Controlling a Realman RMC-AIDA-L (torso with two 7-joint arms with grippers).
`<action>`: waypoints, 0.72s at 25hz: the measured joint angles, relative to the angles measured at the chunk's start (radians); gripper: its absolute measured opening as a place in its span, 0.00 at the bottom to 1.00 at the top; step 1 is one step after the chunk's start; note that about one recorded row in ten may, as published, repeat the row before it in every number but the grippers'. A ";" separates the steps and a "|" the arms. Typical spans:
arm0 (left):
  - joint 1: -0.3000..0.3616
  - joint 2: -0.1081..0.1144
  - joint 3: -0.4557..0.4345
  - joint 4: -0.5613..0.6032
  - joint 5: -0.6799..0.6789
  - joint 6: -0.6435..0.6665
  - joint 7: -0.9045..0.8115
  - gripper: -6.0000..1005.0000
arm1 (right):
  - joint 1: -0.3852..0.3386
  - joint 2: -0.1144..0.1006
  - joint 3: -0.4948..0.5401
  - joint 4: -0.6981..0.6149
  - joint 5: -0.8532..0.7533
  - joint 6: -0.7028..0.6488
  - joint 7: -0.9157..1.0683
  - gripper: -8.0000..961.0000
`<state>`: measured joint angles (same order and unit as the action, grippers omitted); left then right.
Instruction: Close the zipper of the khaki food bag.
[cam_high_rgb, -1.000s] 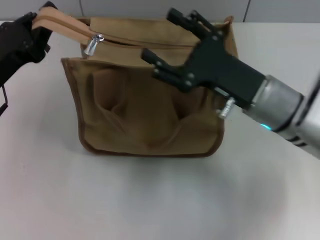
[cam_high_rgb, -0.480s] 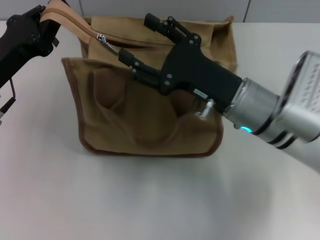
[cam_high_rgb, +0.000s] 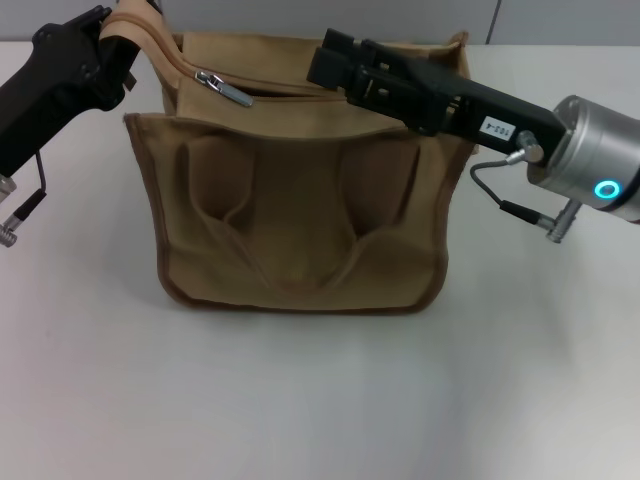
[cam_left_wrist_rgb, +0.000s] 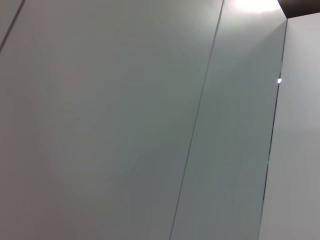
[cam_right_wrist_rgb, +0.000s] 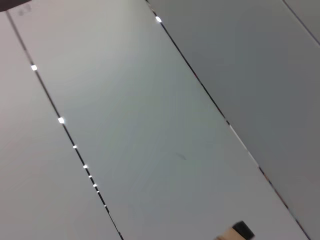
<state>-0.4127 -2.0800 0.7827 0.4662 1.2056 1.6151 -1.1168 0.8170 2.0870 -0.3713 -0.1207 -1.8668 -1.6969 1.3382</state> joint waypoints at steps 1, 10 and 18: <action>-0.001 0.000 0.000 0.000 0.000 0.001 0.000 0.02 | 0.005 0.000 -0.005 -0.003 0.000 0.013 0.022 0.82; -0.015 0.001 0.004 0.009 0.000 0.003 -0.017 0.02 | 0.065 0.002 -0.124 -0.011 -0.004 0.165 0.135 0.82; -0.041 0.002 0.031 0.036 0.002 0.002 -0.058 0.03 | 0.114 0.006 -0.161 0.010 0.003 0.218 0.152 0.82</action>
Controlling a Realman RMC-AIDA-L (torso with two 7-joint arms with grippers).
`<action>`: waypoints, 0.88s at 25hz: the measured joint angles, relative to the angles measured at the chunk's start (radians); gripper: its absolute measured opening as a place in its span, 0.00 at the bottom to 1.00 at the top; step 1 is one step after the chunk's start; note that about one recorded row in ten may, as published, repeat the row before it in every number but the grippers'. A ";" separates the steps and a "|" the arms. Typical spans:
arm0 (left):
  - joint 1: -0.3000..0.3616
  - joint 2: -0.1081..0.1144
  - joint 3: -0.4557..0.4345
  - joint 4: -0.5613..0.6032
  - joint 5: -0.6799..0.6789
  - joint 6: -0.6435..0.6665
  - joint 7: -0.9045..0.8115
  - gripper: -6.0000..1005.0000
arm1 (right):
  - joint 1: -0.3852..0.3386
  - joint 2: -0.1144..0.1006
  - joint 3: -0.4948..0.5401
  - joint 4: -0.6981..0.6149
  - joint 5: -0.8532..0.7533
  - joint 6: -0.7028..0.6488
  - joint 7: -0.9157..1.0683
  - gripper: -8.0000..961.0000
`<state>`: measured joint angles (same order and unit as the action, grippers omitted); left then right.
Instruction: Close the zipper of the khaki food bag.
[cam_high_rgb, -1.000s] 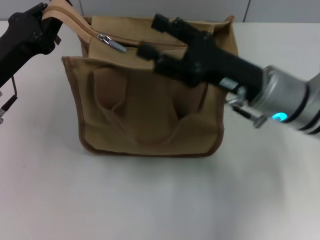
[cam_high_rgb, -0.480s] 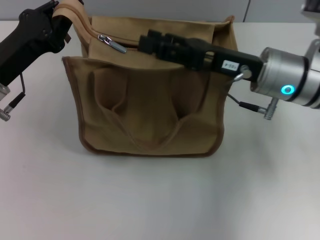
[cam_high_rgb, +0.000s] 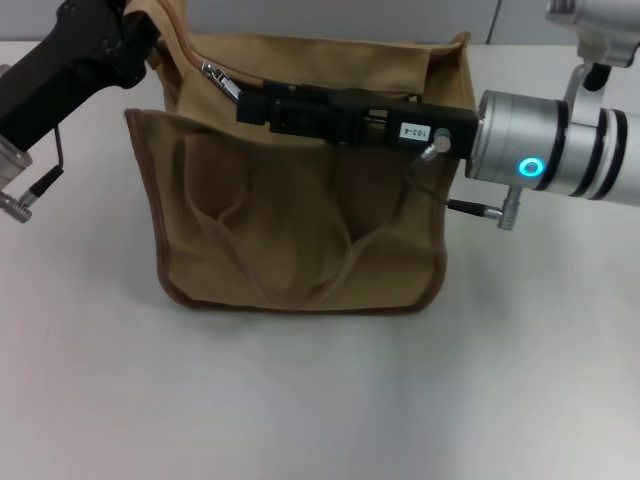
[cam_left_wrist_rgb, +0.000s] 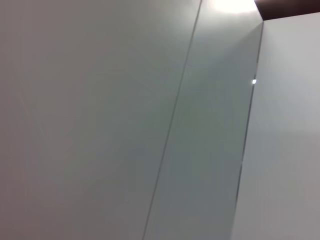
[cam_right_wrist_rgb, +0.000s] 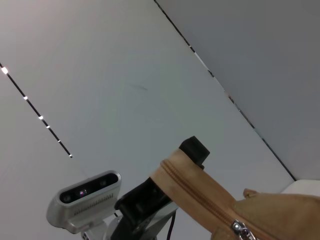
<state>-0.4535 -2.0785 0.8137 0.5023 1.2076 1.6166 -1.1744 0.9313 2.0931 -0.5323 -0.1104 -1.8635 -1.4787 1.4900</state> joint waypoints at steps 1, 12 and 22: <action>-0.003 0.000 0.003 0.000 0.000 0.000 -0.001 0.03 | 0.006 0.000 0.000 0.004 0.000 0.007 0.000 0.82; -0.026 -0.001 0.033 0.014 -0.001 -0.002 -0.005 0.03 | 0.027 -0.001 0.007 0.031 0.003 0.046 -0.041 0.82; -0.033 -0.002 0.033 0.015 -0.002 -0.006 -0.005 0.04 | 0.020 -0.001 0.010 0.045 0.005 -0.022 -0.121 0.82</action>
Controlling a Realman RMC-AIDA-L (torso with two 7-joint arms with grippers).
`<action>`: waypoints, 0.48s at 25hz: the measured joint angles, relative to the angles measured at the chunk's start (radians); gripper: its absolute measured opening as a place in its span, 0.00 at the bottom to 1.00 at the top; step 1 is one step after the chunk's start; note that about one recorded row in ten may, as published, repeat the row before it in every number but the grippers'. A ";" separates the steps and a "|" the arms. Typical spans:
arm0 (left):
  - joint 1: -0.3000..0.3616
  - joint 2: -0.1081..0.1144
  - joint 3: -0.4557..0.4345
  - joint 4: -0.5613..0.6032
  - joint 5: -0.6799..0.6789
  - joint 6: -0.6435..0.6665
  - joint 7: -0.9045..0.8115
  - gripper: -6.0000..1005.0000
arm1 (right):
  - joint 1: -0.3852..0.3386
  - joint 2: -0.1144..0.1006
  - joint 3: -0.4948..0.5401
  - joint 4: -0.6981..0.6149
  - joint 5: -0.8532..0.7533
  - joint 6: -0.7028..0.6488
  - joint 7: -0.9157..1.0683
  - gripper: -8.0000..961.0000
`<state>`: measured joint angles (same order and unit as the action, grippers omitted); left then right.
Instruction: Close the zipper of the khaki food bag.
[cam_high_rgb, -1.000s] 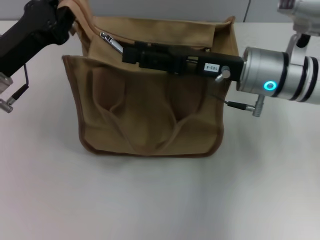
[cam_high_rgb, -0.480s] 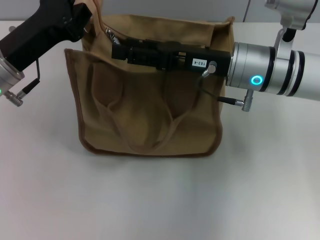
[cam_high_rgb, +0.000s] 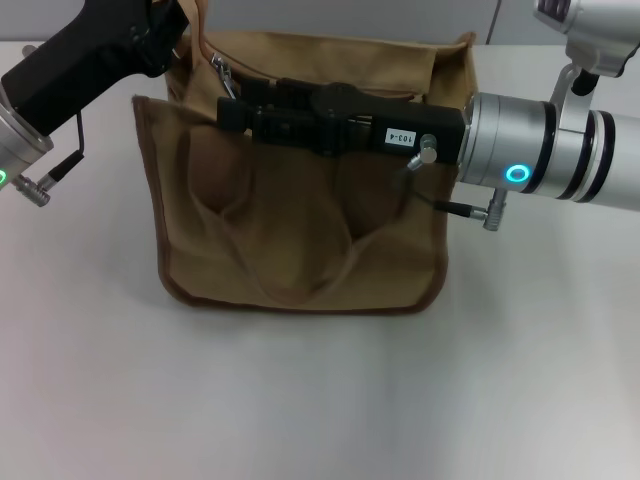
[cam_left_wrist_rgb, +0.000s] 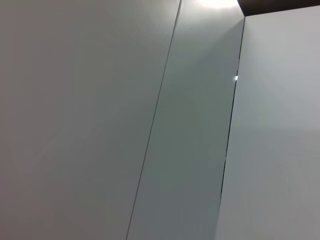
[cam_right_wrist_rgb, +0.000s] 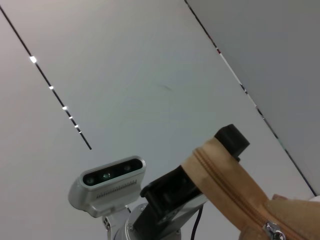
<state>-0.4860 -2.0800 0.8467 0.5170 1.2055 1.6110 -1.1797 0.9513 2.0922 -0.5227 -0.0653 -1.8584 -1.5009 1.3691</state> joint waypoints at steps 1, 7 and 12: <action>-0.001 0.000 0.000 0.000 0.000 0.000 0.000 0.04 | 0.000 0.000 0.000 0.000 0.001 0.006 -0.002 0.82; -0.007 0.000 0.000 -0.003 -0.001 -0.002 0.000 0.04 | -0.002 0.000 0.003 0.002 0.004 0.056 -0.002 0.82; -0.014 0.000 0.000 -0.006 -0.001 -0.002 0.000 0.04 | -0.002 0.000 0.008 0.003 0.015 0.061 -0.005 0.82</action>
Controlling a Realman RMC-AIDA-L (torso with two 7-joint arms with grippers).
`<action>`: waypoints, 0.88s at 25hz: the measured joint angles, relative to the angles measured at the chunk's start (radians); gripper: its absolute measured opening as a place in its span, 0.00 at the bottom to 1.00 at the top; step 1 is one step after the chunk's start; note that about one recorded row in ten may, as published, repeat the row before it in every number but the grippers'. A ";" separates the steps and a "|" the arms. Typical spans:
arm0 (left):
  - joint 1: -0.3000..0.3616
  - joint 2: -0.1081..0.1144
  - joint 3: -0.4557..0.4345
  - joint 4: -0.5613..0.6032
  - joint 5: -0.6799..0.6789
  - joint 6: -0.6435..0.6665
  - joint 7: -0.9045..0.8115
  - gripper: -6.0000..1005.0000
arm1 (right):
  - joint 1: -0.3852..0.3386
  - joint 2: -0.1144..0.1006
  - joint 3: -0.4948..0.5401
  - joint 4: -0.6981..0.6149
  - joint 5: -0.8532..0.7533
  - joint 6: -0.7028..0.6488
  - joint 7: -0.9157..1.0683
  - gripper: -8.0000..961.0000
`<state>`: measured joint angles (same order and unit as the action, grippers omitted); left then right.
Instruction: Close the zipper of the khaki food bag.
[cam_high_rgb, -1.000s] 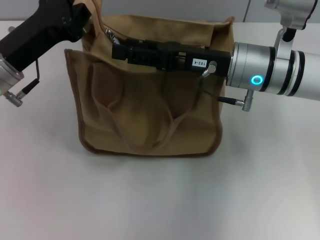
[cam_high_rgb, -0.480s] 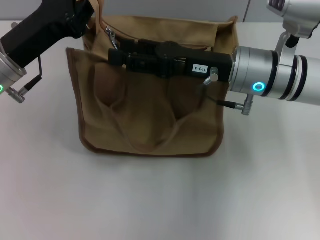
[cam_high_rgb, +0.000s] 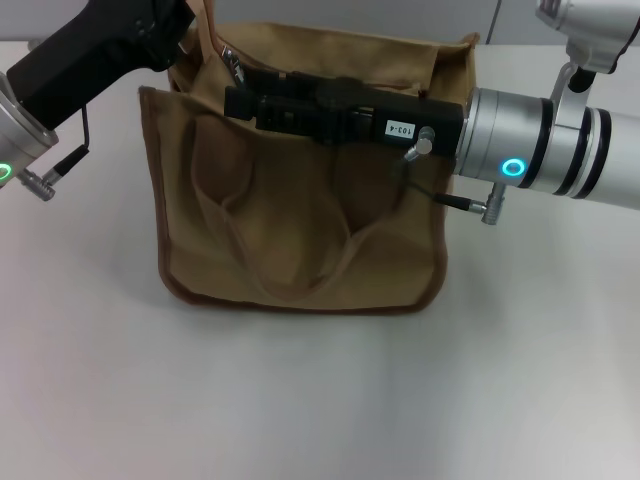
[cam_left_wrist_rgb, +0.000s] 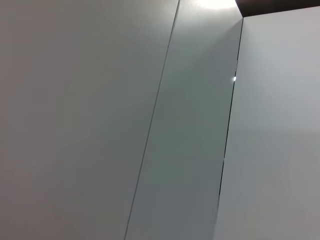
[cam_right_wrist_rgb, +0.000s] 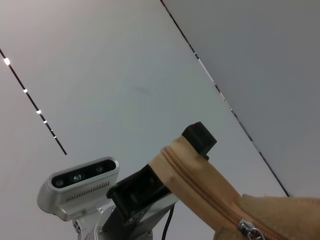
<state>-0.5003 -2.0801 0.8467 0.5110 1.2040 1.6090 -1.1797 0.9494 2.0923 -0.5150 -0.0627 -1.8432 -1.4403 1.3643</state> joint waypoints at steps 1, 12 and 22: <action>-0.002 0.000 0.000 -0.001 0.000 0.000 0.000 0.04 | 0.000 0.000 0.001 0.000 0.000 0.000 0.000 0.82; -0.012 0.000 0.010 -0.006 0.000 -0.006 0.005 0.04 | 0.016 0.000 0.005 0.025 0.001 0.004 -0.033 0.80; -0.013 0.000 0.011 -0.006 -0.006 -0.009 0.009 0.05 | 0.017 0.000 0.004 0.026 0.001 0.006 -0.041 0.76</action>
<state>-0.5137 -2.0800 0.8575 0.5050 1.1980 1.6002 -1.1707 0.9665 2.0922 -0.5107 -0.0369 -1.8421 -1.4344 1.3237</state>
